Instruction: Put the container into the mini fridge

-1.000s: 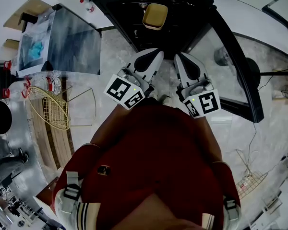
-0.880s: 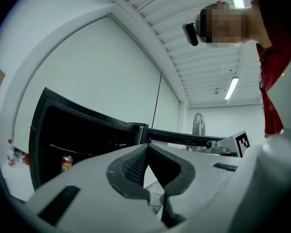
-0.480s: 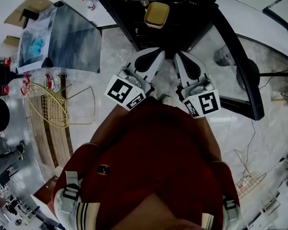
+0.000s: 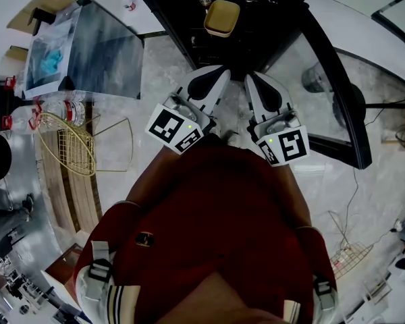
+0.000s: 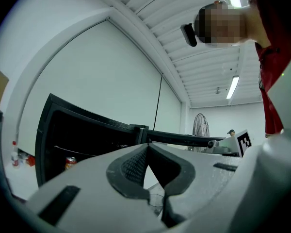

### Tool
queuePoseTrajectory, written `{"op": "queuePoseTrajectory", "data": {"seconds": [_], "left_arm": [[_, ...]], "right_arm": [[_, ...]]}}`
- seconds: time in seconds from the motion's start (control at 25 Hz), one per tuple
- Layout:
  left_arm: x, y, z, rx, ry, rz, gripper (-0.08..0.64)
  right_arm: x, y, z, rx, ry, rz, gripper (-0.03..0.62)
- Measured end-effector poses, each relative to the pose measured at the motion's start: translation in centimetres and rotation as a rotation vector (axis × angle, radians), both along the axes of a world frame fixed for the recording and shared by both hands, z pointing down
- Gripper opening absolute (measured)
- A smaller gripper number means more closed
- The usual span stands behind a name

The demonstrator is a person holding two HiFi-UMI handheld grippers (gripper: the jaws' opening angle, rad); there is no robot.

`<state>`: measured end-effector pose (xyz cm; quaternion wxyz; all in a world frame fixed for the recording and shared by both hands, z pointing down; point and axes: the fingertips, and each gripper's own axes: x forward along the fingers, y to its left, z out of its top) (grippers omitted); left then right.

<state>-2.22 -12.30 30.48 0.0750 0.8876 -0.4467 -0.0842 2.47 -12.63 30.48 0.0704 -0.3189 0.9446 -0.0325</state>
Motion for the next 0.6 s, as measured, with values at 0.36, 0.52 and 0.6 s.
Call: {"op": "queuePoseTrajectory", "data": {"seconds": [0.36,0.52,0.6], "left_arm": [[0.25,-0.08,0.48,-0.018,0.01,-0.007,0.007],[0.43,-0.24,0.54,-0.022,0.011,-0.007,0.007],[0.45,-0.35,0.61,-0.025,0.012,-0.007,0.007]], "right_arm": [[0.33,0.01,0.33,-0.009,0.001,-0.009,-0.003],[0.43,-0.18,0.32,-0.009,-0.001,-0.013,-0.002],[0.41,-0.27,0.35,-0.01,-0.001,-0.015,-0.003]]}}
